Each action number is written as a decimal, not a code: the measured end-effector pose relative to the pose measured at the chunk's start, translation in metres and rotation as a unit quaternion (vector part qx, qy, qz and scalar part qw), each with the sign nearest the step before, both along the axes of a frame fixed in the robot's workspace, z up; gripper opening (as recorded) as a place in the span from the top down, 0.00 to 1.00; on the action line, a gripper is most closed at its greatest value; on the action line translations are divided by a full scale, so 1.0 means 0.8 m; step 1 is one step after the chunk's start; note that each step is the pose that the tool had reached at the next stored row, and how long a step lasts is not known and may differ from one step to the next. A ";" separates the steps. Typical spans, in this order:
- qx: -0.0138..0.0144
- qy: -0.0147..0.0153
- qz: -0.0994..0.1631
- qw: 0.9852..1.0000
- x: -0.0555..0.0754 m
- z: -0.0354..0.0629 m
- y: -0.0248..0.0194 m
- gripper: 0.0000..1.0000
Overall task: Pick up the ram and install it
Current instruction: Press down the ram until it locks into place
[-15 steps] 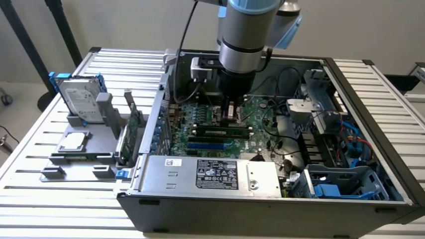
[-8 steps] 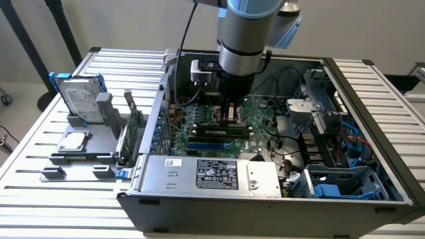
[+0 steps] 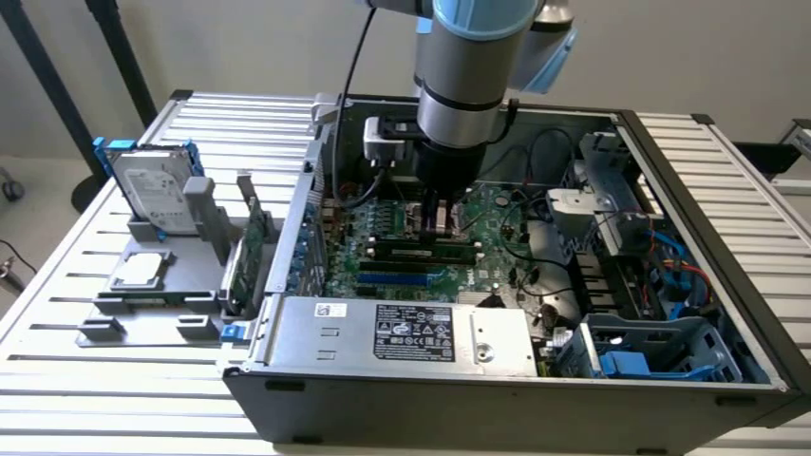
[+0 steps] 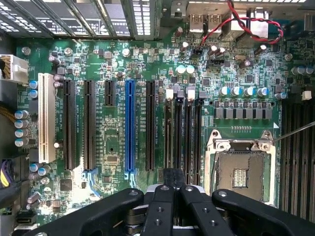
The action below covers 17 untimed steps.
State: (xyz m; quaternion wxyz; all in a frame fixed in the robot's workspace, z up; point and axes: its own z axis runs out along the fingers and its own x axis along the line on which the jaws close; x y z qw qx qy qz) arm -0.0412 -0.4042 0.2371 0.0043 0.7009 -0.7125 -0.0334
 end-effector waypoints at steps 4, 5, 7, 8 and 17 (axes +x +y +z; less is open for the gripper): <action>0.003 -0.002 0.000 1.000 0.000 -0.002 0.0000 0.89; 0.004 -0.003 0.000 1.000 0.000 -0.003 0.0000 0.89; 0.005 -0.003 0.000 1.000 0.000 -0.003 -0.0001 0.89; 0.005 -0.003 0.000 1.000 0.000 -0.004 -0.0001 0.89; 0.006 -0.004 0.000 1.000 0.000 -0.006 0.0001 0.89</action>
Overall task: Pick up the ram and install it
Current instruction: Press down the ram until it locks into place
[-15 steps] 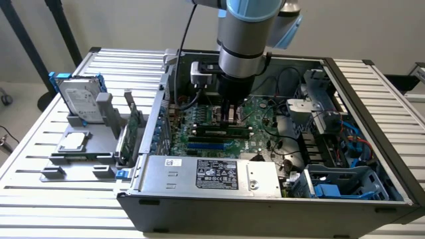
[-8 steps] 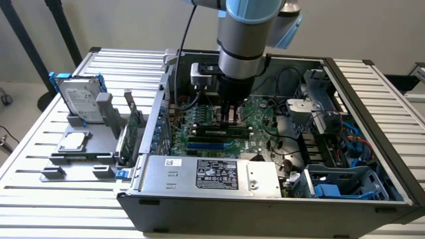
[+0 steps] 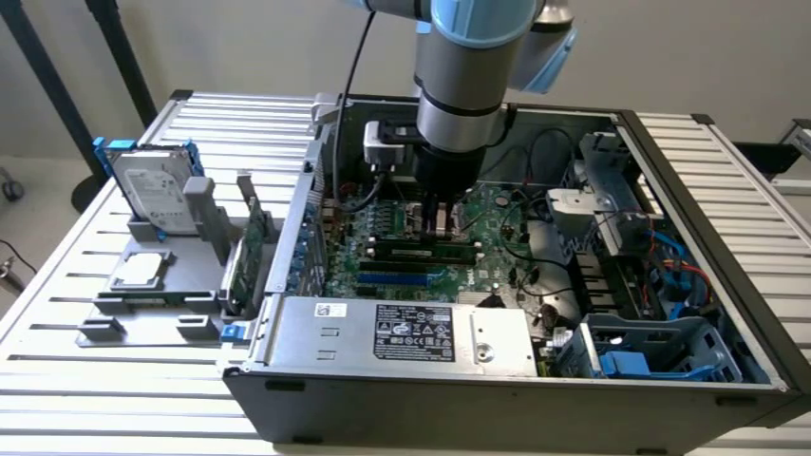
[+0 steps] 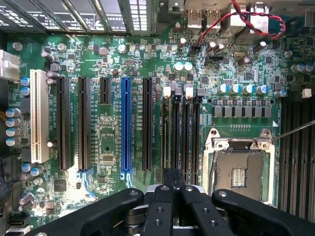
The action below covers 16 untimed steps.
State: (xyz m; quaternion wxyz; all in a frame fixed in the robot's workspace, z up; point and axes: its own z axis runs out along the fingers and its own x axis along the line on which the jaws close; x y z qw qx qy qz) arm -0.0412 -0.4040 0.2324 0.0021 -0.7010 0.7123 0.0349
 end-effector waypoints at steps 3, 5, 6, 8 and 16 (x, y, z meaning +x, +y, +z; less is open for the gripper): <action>0.000 0.000 0.000 1.000 0.000 -0.001 0.0009 0.89; 0.000 0.000 0.000 1.000 0.000 -0.001 0.0018 0.89; 0.000 0.000 0.000 1.000 0.000 -0.001 0.0020 0.89; 0.000 0.000 0.000 1.000 0.000 -0.001 0.0021 0.89; 0.000 0.000 0.000 1.000 0.000 -0.006 0.0021 0.89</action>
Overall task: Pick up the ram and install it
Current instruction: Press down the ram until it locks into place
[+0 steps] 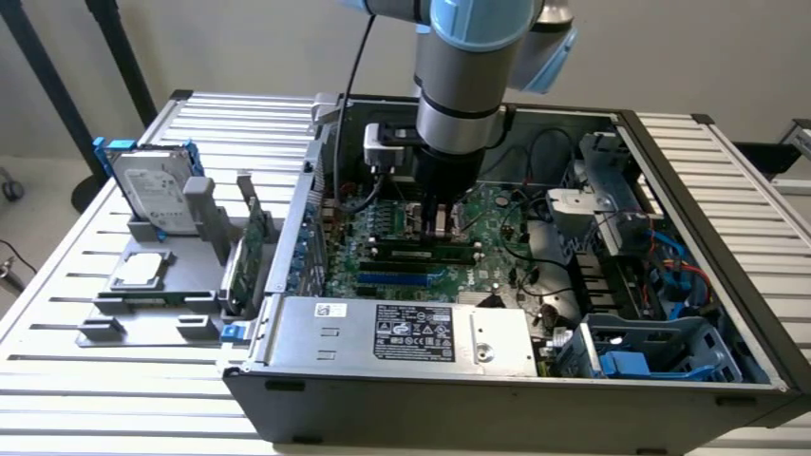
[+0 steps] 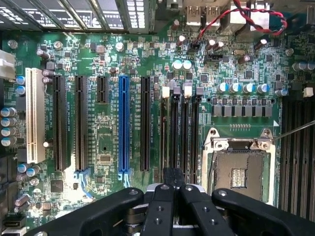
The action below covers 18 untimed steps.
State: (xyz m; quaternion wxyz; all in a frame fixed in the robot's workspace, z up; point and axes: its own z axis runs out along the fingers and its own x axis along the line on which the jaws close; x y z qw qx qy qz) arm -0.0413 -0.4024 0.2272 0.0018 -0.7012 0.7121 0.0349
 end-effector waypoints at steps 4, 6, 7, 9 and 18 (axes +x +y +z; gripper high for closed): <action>0.001 0.000 0.000 1.000 0.000 0.001 0.0003 0.89; 0.001 0.000 0.000 1.000 0.000 0.007 0.0003 0.89; 0.000 0.000 0.001 1.000 0.000 0.012 0.0001 0.89; 0.000 0.000 0.001 1.000 0.000 0.019 0.0001 0.89; 0.001 0.000 0.001 1.000 0.000 0.029 0.0001 0.89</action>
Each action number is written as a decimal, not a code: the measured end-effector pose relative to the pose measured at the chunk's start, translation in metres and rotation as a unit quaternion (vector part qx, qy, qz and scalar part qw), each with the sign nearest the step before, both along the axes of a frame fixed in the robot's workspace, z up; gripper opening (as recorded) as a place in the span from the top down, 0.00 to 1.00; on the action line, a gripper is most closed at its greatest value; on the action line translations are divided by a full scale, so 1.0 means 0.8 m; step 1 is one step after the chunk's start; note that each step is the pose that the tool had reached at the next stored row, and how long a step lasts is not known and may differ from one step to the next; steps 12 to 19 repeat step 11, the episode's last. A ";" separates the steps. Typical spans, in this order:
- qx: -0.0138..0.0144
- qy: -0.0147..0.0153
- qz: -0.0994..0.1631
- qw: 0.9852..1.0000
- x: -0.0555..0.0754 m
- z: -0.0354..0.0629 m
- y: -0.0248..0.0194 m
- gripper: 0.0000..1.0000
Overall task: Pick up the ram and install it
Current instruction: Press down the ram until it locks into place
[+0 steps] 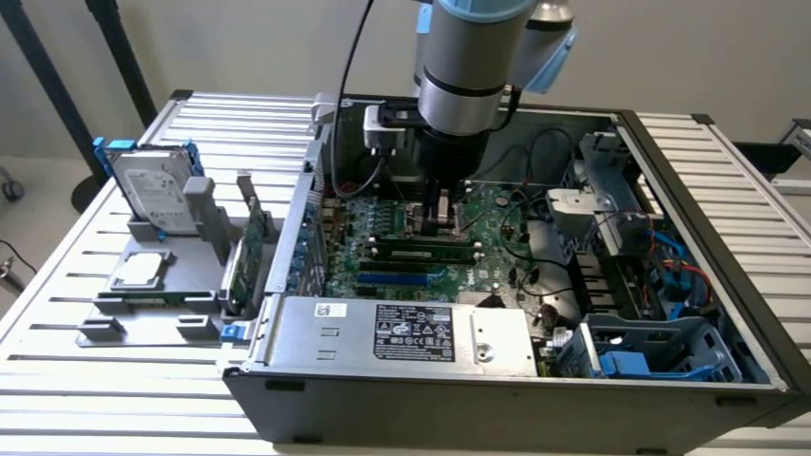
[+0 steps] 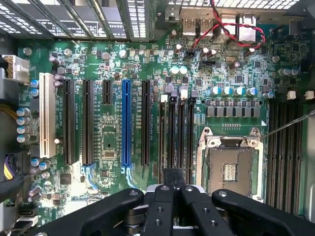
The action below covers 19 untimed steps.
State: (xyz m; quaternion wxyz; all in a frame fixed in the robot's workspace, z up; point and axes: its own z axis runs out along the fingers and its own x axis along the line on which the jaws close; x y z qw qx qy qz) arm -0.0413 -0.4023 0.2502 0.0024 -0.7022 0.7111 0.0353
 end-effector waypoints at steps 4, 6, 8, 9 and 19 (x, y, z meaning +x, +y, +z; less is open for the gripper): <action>0.000 0.000 0.000 1.000 0.000 0.000 0.0000 0.89; 0.000 0.000 0.000 1.000 0.000 0.000 0.0000 0.89; 0.000 0.000 0.000 1.000 0.000 0.000 0.0000 0.89; 0.000 0.000 0.000 1.000 0.000 0.000 0.0000 0.89; 0.000 0.000 0.000 1.000 0.000 0.000 0.0000 0.89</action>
